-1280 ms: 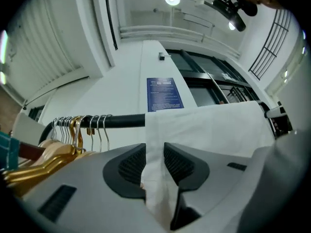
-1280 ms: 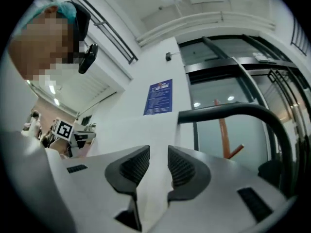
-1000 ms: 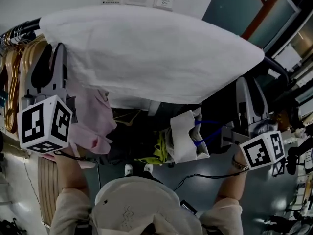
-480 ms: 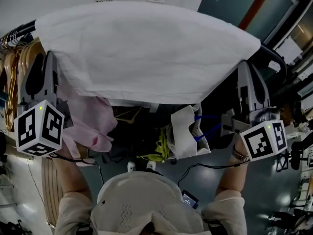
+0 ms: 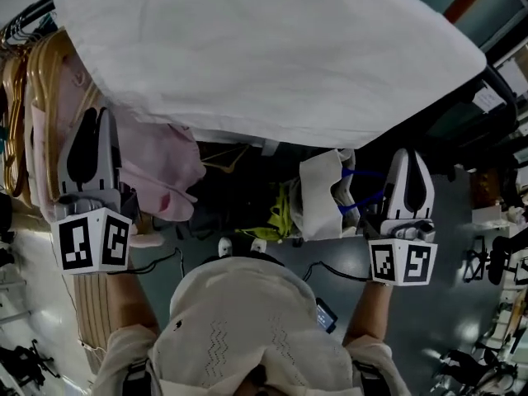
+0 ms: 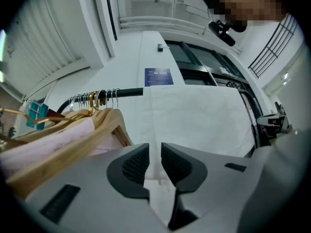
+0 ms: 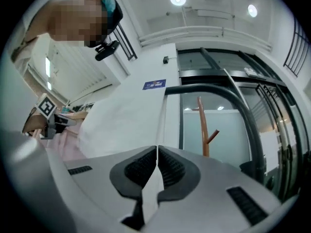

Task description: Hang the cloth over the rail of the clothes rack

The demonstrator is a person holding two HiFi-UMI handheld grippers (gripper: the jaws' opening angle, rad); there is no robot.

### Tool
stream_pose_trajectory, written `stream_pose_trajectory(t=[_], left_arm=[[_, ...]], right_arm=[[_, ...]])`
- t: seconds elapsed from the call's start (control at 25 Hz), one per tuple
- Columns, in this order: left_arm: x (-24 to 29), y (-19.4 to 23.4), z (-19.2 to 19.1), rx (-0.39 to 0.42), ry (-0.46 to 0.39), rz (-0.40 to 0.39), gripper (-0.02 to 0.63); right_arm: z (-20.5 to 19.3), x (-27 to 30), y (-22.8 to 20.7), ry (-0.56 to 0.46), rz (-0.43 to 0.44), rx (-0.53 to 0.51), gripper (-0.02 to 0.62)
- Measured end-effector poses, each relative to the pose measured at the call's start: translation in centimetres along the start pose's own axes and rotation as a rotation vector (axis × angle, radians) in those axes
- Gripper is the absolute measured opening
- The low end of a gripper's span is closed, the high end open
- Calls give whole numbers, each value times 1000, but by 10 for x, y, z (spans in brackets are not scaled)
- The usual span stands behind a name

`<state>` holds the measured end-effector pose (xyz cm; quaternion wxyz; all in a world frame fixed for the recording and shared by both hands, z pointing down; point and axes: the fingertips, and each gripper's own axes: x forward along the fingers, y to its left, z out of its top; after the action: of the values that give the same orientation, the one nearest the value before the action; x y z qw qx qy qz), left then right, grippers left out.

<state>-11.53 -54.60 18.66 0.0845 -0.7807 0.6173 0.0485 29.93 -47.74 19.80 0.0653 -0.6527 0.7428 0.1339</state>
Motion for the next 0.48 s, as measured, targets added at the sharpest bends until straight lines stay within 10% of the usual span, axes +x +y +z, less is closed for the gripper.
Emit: stream_pose_trajectory(t=[0.16, 0.48], left_arm=[[-27, -25, -39, -54, -65, -107, 16], [-39, -114, -129, -72, 77, -302, 11]], right_arm=[[-67, -20, 37, 130, 91, 104, 25], [-149, -26, 120, 298, 250, 250, 25]])
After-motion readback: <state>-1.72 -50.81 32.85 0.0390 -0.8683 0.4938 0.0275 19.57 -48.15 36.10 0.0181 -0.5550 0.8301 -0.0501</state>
